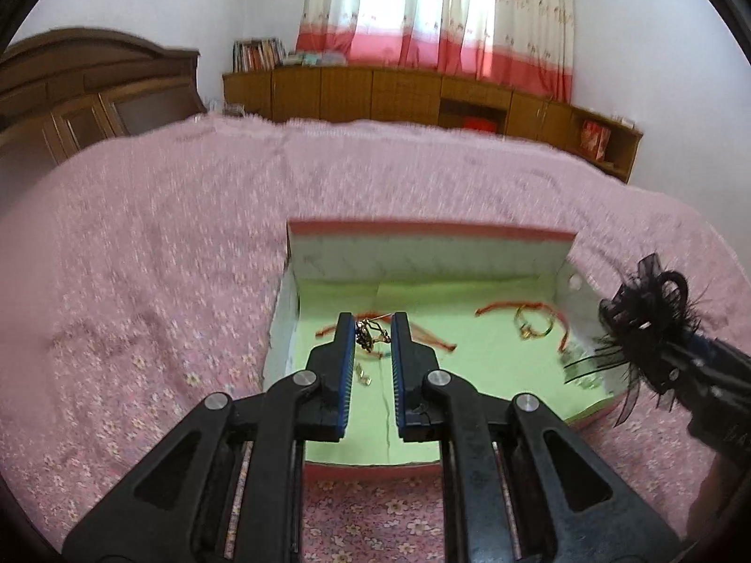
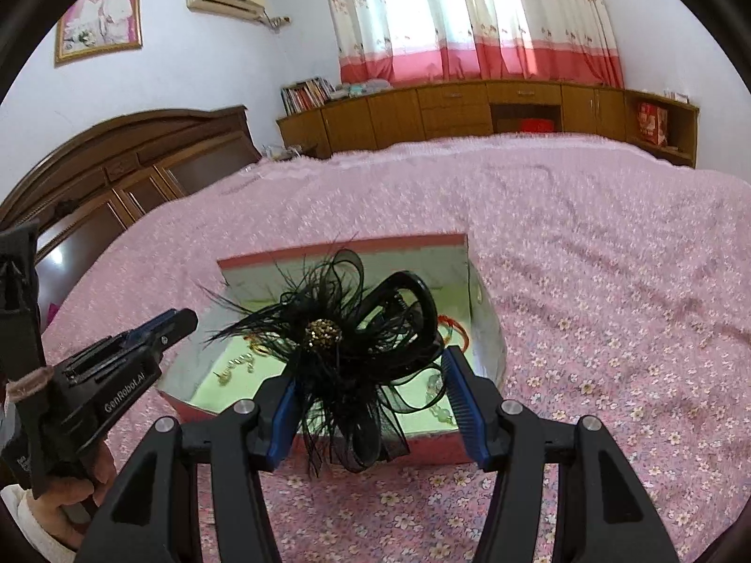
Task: Organize jewelry
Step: 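Carry the gold earring into the box and open the left tool, then lower the black bow clip into the box and open the right tool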
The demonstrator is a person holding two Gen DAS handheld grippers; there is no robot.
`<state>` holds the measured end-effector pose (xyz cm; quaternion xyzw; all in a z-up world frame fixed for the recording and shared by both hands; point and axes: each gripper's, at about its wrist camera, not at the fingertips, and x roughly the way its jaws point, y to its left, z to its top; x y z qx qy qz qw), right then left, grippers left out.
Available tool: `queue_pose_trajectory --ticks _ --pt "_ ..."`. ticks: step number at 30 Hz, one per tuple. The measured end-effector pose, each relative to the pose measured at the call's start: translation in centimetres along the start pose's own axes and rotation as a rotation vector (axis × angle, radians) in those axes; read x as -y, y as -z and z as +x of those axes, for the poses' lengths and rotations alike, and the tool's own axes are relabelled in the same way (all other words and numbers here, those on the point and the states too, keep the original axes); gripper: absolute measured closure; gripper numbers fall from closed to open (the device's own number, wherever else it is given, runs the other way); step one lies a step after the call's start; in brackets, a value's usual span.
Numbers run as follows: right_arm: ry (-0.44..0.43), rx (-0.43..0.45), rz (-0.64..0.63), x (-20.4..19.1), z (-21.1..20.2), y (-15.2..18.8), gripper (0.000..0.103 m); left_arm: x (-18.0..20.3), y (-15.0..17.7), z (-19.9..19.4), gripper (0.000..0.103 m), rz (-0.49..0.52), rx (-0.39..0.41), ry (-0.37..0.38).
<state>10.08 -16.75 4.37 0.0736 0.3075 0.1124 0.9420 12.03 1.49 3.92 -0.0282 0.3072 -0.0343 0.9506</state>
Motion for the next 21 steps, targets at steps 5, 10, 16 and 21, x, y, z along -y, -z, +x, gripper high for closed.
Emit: queue_pose_trajectory --ticks 5,10,16,21 --pt "0.024 -0.077 0.003 0.8 2.1 0.3 0.044 -0.5 1.1 2.1 0.096 -0.023 -0.082 0.003" --pt "0.051 -0.138 0.008 1.6 3.7 0.7 0.044 -0.4 1.9 3.4 0.096 -0.019 -0.153 0.002" --pt "0.064 -0.159 -0.005 1.7 4.3 0.7 0.044 0.2 1.9 3.6 0.096 0.007 -0.166 -0.004" --pt "0.059 -0.161 -0.001 1.7 4.4 0.6 0.040 0.2 1.8 3.4 0.092 0.010 -0.175 -0.002"
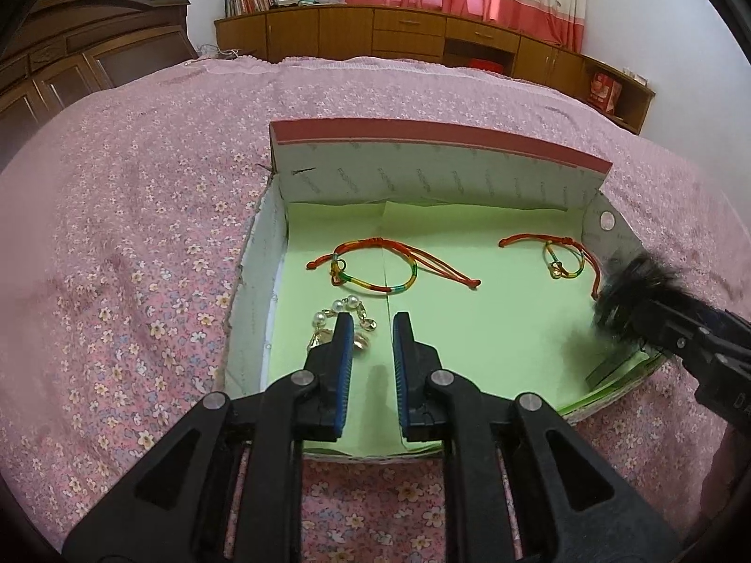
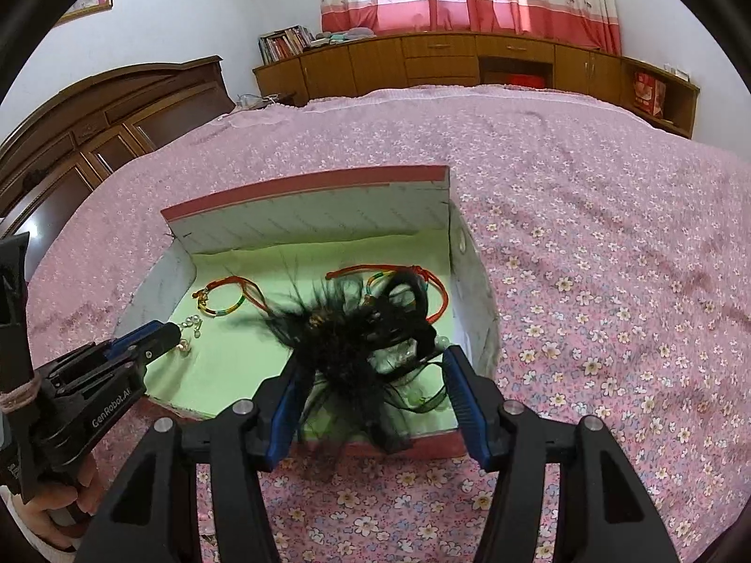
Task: Organize jewelry
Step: 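Lower the black bow clip into the box and open the right tool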
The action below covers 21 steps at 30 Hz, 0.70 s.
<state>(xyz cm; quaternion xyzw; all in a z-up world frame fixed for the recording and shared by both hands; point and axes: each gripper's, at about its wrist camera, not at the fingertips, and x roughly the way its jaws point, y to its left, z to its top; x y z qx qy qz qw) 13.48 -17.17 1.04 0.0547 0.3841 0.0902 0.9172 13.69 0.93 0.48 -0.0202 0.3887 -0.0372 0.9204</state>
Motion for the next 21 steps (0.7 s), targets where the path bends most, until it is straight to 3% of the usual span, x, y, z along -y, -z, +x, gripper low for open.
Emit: queue_pose_trajectory --ticks 3,6,21 --pt "-0.015 0.003 0.009 0.0 -0.1 -0.1 0.037 0.1 -0.3 0.0 0.081 -0.005 -0.002 0.012" --pt "-0.018 0.017 0.022 0.0 -0.7 -0.1 0.035 0.2 -0.3 -0.8 0.076 -0.005 0.002 0.028" --pt "-0.048 0.109 0.061 -0.5 -6.9 0.8 0.034 -0.7 1.2 -5.7 0.073 -0.041 -0.010 0.053"
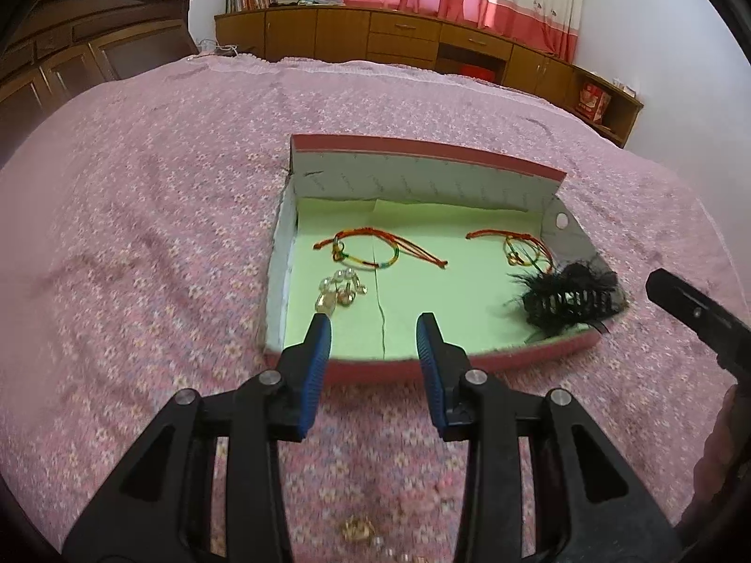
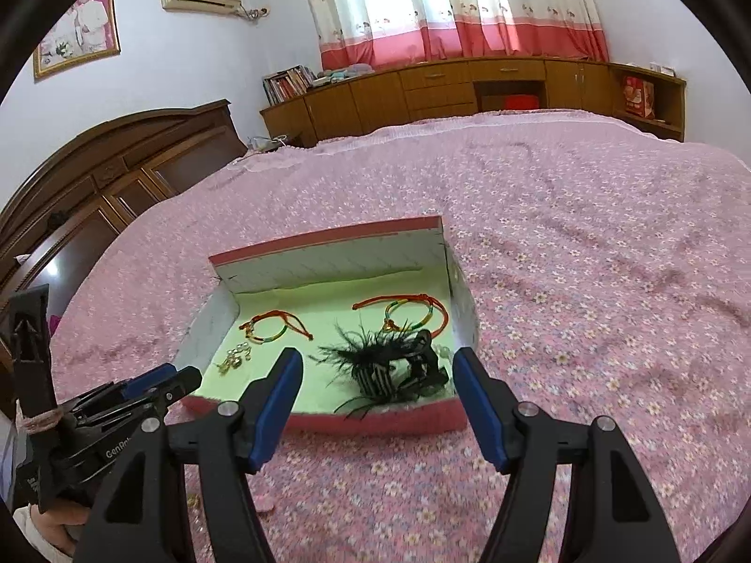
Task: Organize jewelry
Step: 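Lower the black bow clip into the box and open the right tool, then withdraw both tools from the box toward the pink flower hair clip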
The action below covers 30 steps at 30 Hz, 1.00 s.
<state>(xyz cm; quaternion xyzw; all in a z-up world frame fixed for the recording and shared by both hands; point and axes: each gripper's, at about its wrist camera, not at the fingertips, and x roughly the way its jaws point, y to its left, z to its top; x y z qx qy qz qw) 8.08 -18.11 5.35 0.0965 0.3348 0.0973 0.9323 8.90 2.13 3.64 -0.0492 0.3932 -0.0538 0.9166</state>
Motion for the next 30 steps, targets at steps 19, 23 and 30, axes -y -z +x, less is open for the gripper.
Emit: queue_pose_trajectory --ticks 19,23,30 --pt "0.030 -0.046 0.022 1.0 -4.2 4.5 0.034 2.0 4.6 -2.2 0.069 -0.025 -0.092 0.078" --pt "0.034 -0.071 0.041 1.8 -4.3 5.8 0.034 3.1 5.5 -1.9 0.067 -0.006 -0.123 0.075" --pt "0.035 -0.086 0.082 3.5 -4.7 7.2 0.034 4.2 6.5 -1.0 0.058 0.007 -0.151 0.062"
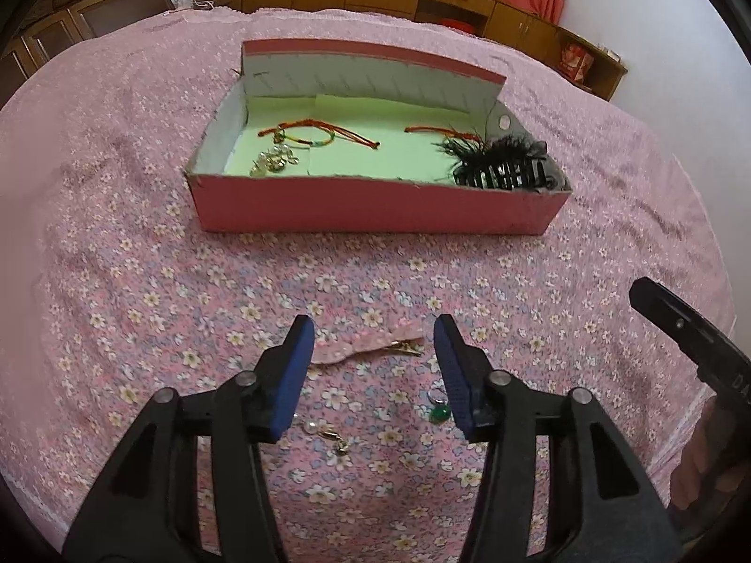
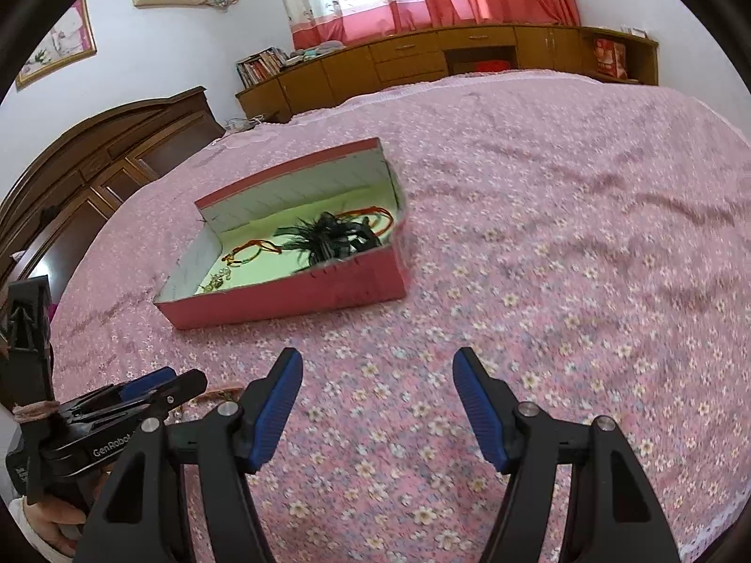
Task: Organize jewelry
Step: 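Withdraw both tools from the box toward the pink flower hair clip, then grasp the pink flower hair clip with the left tool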
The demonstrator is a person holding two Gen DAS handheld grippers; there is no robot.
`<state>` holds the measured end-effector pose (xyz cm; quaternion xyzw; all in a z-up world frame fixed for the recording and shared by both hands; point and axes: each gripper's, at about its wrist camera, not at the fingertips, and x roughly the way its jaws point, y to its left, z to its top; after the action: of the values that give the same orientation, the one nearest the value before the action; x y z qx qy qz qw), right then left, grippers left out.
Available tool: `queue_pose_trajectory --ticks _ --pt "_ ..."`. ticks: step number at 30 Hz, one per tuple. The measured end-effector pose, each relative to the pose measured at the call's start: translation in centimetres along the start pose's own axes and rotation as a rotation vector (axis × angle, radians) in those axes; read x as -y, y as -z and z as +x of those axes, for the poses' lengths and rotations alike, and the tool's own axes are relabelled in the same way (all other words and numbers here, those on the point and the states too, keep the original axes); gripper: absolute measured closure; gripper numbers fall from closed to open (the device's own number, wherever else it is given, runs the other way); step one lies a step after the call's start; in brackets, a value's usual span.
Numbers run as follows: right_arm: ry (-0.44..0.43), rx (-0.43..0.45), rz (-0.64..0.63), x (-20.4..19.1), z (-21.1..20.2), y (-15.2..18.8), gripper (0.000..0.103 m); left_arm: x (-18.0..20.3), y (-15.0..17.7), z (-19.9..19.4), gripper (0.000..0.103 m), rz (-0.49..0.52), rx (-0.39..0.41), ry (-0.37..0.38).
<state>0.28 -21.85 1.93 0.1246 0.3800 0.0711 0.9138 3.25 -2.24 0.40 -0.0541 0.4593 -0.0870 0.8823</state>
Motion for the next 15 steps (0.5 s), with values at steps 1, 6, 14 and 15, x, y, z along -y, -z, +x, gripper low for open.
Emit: queue_pose_trajectory --ticks 1,6,14,15 --pt "-0.001 -0.003 0.006 0.3 0.0 0.1 0.034 0.1 0.1 0.1 0.058 0.000 -0.002 0.002" --pt "0.007 -0.024 0.028 1.3 0.1 0.8 0.034 0.5 0.3 1.0 0.057 -0.011 -0.026 0.006" --pt "0.000 -0.050 0.072 2.7 0.7 1.4 0.034 1.2 0.6 2.7 0.057 0.024 -0.048 -0.053" --pt "-0.002 -0.051 0.072 2.8 0.7 1.4 0.034 1.2 0.6 2.8 0.057 0.030 -0.044 -0.059"
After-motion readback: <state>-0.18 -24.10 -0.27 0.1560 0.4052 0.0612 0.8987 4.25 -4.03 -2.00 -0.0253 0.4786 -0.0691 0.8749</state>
